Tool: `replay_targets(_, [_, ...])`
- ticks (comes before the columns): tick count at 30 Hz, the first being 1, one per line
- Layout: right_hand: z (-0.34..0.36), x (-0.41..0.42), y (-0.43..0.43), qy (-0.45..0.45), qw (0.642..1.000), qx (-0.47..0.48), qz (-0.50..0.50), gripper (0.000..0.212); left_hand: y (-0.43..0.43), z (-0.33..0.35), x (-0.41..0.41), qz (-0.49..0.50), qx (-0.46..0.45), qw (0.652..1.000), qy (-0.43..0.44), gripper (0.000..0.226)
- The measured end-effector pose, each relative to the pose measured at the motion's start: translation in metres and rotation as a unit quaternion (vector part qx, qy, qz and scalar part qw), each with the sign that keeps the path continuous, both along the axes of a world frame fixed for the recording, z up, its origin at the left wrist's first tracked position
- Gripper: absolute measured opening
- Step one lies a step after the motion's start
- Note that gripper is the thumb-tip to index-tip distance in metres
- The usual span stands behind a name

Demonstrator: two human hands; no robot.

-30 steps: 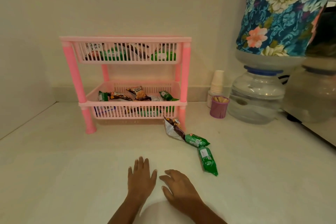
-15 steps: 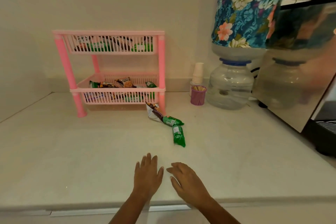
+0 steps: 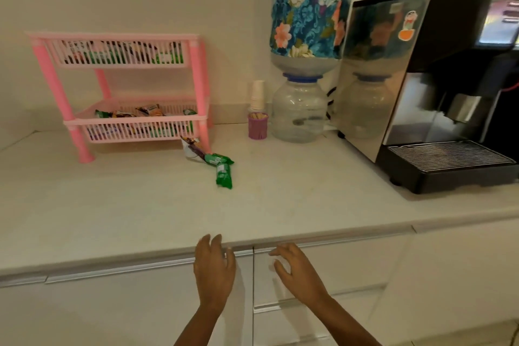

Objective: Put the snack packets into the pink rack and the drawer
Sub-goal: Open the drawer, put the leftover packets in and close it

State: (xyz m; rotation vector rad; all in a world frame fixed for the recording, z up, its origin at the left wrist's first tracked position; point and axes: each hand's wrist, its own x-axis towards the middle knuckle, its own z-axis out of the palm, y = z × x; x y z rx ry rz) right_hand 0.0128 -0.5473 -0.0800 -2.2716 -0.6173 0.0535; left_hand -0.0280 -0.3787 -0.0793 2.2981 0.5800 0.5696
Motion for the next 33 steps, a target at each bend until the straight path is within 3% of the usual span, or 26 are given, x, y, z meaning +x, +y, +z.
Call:
replay_targets(3, [-0.002, 0.003, -0.035, 0.075, 0.991, 0.071, -0.09, 0.022, -0.033, 0.003, 0.002, 0.039, -0.143, 0.985, -0.083, 0.031])
replay_targets(5, [-0.004, 0.007, -0.058, 0.114, 0.975, 0.118, -0.149, 0.021, -0.051, 0.005, 0.008, 0.074, -0.282, 0.953, -0.085, 0.025])
replay_targets(7, [-0.007, 0.014, -0.079, 0.154, 0.956, 0.156, -0.194, 0.022, -0.064, 0.003, 0.019, 0.082, -0.444, 0.89, -0.062, 0.014])
replay_targets(10, [-0.011, 0.03, -0.109, 0.239, 0.908, 0.237, -0.251, 0.023, -0.085, 0.001, 0.035, 0.049, -0.642, 0.764, -0.027, 0.034])
replay_targets(13, [-0.01, 0.05, -0.135, 0.326, 0.83, 0.36, -0.273, 0.028, -0.11, -0.001, 0.05, 0.042, -0.715, 0.697, -0.037, 0.037])
replay_targets(17, [-0.007, 0.083, -0.159, 0.388, 0.745, 0.468, -0.273, 0.036, -0.14, 0.003, 0.068, 0.044, -0.756, 0.647, -0.091, 0.039])
replay_targets(21, [-0.001, 0.108, -0.173, 0.418, 0.689, 0.531, -0.262, 0.034, -0.16, 0.002, 0.089, 0.055, -0.76, 0.636, -0.118, 0.035])
replay_targets(24, [-0.002, 0.119, -0.18, 0.435, 0.66, 0.56, -0.25, 0.047, -0.168, -0.006, 0.099, 0.085, -0.749, 0.64, -0.151, 0.053])
replay_targets(28, [-0.008, 0.128, -0.192, 0.45, 0.606, 0.616, -0.226, 0.052, -0.17, -0.012, 0.105, 0.109, -0.735, 0.648, -0.166, 0.055])
replay_targets(33, [-0.017, 0.123, -0.202, 0.464, 0.585, 0.633, -0.205, 0.042, -0.173, -0.014, 0.099, 0.13, -0.718, 0.664, -0.161, 0.042])
